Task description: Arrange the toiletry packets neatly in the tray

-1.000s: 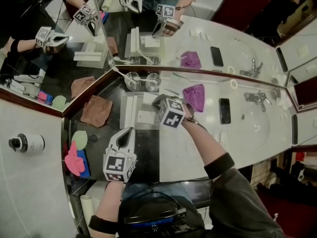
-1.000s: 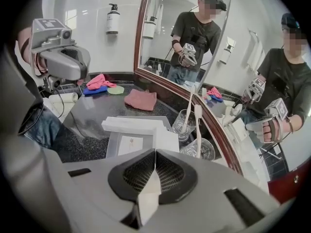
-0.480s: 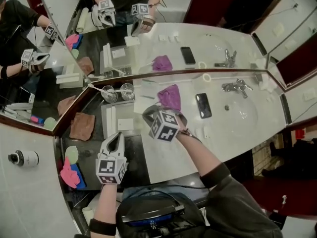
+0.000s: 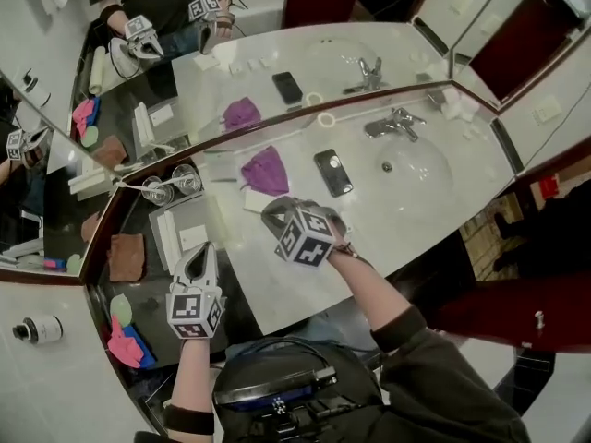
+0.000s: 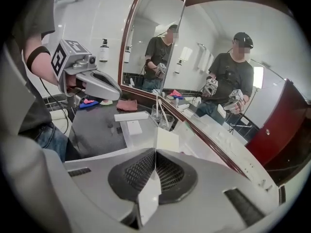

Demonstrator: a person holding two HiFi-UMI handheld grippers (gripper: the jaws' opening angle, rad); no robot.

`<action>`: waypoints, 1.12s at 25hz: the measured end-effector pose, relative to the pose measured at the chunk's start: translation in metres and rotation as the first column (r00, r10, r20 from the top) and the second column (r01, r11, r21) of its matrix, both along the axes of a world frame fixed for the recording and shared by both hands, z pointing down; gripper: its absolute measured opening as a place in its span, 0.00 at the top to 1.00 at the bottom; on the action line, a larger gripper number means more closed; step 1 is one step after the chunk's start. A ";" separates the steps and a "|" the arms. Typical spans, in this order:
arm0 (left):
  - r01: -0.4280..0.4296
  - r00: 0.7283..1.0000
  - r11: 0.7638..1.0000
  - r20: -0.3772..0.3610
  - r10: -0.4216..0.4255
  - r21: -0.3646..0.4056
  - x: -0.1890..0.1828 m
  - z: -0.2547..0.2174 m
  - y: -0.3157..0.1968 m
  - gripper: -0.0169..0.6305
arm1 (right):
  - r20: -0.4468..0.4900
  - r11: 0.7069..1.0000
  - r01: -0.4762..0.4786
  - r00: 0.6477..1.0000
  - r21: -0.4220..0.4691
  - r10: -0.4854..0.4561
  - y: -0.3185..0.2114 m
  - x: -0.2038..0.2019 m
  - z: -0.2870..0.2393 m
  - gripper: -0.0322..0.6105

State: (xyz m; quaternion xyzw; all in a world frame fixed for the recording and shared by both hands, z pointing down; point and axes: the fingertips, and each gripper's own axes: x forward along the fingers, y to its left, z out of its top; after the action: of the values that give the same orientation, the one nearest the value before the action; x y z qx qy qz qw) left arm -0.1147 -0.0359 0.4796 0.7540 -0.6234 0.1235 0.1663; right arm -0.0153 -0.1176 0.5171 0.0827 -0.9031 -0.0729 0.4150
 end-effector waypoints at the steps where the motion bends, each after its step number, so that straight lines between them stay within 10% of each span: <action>1: -0.013 1.000 1.000 0.002 0.013 0.001 0.007 -0.001 -0.003 0.97 | 0.000 1.000 -0.015 1.000 -0.001 0.015 -0.001 0.010 0.001 0.91; 11: -0.134 0.991 0.991 0.009 0.134 -0.025 0.067 -0.001 -0.023 0.97 | -0.053 0.993 -0.115 0.992 -0.035 0.113 0.008 0.085 0.040 0.91; 28: -0.182 0.983 0.981 0.019 0.184 -0.072 0.093 0.034 -0.028 0.97 | -0.230 0.997 -0.060 0.971 0.053 0.071 -0.027 0.072 0.158 0.91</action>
State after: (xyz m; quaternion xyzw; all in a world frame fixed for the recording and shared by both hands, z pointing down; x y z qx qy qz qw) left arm -0.0222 -0.0635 0.5141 0.8001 -0.5489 0.1697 0.1725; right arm 0.0563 -0.1450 0.6747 0.1128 -0.8435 -0.0892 0.5174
